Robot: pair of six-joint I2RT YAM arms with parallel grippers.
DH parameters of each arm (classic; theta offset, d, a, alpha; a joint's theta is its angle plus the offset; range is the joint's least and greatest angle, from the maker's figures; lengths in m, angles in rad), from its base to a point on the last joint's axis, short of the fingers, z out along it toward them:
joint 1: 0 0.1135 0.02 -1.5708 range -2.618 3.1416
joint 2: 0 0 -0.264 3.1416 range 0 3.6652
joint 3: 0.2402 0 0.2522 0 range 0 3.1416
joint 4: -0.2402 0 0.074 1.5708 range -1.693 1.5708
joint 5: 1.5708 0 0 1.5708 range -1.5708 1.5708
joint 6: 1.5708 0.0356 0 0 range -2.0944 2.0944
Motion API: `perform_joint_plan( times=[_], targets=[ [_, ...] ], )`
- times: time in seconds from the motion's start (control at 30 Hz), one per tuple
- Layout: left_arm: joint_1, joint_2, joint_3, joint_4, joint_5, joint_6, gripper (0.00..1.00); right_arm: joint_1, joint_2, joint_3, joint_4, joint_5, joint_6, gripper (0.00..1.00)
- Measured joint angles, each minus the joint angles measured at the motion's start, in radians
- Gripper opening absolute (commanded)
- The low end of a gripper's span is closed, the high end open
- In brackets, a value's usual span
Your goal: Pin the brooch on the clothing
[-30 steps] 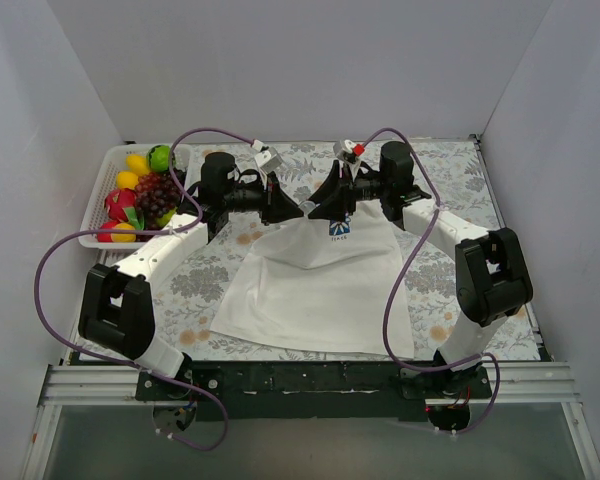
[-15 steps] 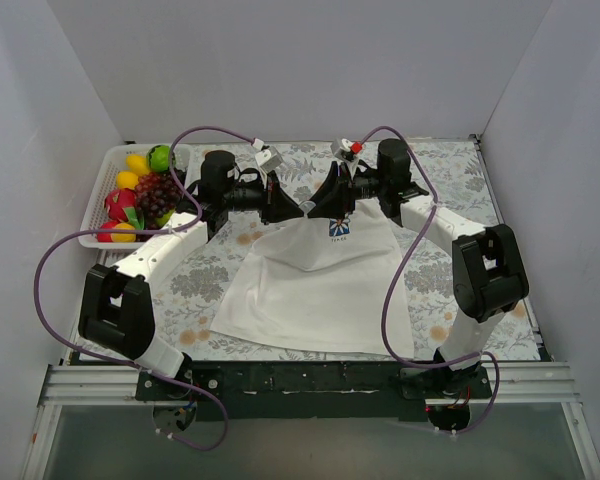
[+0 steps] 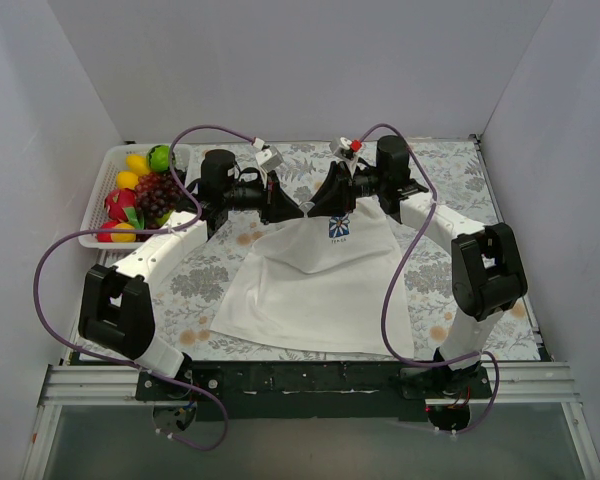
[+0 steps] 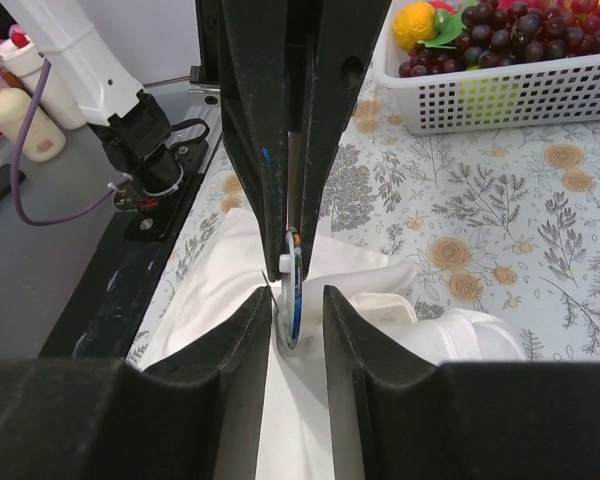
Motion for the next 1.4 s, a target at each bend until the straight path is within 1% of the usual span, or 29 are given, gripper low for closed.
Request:
perform_joint_plan(
  times=[0.17,0.4,0.67,0.83,0.97,1.17,1.2,1.27,1.33,1.4],
  targets=[
    [0.0,0.0,0.0,-0.014,0.004,0.003,0.0,-0.002,0.002,0.011,-0.001,-0.035,0.011,0.33],
    [0.0,0.0,0.007,-0.026,0.008,0.008,0.0,-0.008,0.026,0.018,0.047,-0.075,0.074,0.28],
    [-0.001,0.0,0.021,-0.026,0.011,0.008,0.0,-0.008,0.039,0.018,0.093,-0.09,0.124,0.28],
    [-0.002,0.0,0.021,-0.026,0.014,0.008,0.0,-0.008,0.039,0.018,0.101,-0.09,0.139,0.26],
    [-0.003,0.0,0.021,-0.026,0.014,0.008,0.0,-0.008,0.039,0.018,0.101,-0.091,0.146,0.2],
    [-0.003,0.0,0.027,-0.035,0.014,0.011,0.0,-0.008,0.042,0.019,0.125,-0.099,0.179,0.18],
    [-0.003,0.0,0.03,-0.04,0.015,0.011,0.0,-0.008,0.045,0.019,0.146,-0.103,0.197,0.18],
    [-0.003,0.0,0.034,-0.042,0.016,0.011,0.0,-0.008,0.05,0.019,0.194,-0.109,0.241,0.14],
    [-0.003,0.001,0.043,-0.042,0.022,0.011,0.0,-0.008,0.065,0.016,0.319,-0.124,0.347,0.12],
    [-0.004,0.001,0.052,-0.045,0.022,0.013,0.0,-0.008,0.098,0.017,0.495,-0.14,0.494,0.09]
  ],
)
